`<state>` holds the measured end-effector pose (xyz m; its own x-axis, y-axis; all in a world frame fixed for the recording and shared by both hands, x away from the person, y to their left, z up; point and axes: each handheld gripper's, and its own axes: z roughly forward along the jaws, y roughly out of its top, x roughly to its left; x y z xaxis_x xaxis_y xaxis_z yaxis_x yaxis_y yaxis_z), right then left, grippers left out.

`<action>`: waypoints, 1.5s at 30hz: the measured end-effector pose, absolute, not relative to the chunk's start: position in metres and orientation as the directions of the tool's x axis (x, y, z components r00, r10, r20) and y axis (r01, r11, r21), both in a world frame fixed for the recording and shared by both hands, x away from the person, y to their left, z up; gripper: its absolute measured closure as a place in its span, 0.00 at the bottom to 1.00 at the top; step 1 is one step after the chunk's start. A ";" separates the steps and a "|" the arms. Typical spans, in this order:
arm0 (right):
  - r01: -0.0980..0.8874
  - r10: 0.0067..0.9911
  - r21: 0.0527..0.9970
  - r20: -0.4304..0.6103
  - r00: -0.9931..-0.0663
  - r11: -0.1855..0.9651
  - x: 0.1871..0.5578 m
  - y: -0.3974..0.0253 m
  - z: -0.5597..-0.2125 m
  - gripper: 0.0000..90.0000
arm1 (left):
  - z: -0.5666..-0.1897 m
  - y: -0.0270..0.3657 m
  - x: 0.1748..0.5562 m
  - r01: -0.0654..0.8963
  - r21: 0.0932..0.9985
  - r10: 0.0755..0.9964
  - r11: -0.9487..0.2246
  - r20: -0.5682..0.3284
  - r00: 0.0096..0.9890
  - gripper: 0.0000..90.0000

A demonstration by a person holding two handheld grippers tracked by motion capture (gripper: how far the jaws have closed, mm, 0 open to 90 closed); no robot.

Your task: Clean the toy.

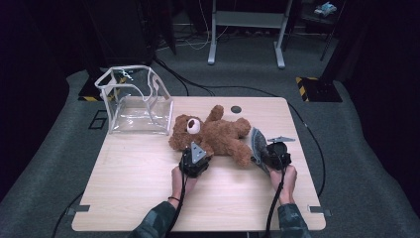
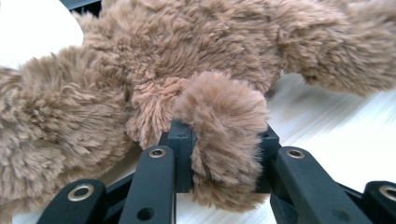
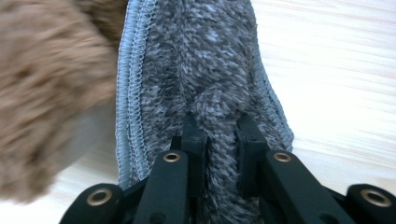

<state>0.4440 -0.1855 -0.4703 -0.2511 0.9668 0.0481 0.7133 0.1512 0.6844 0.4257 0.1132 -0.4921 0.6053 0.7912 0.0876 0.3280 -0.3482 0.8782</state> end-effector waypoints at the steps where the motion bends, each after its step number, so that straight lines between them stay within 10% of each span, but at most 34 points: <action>1: 0.709 0.964 0.686 0.042 -0.262 0.163 0.444 -0.184 -0.469 0.86 | -0.490 0.113 0.426 0.327 0.879 0.790 -0.347 0.087 0.606 0.78; 15: 0.667 0.944 0.721 0.055 -0.326 0.188 0.428 -0.173 -0.452 0.86 | -0.459 0.092 0.425 0.243 0.887 0.705 -0.394 0.122 0.698 0.79; 27: 0.595 0.952 0.788 0.040 -0.305 0.157 0.386 -0.178 -0.427 0.87 | -0.440 0.113 0.431 0.353 0.895 0.723 -0.271 -0.053 0.689 0.75; 45: 0.504 0.860 0.805 -0.014 -0.510 0.312 0.422 -0.062 -0.395 0.87 | -0.425 0.105 0.450 0.403 0.873 0.744 -0.273 -0.073 0.664 0.77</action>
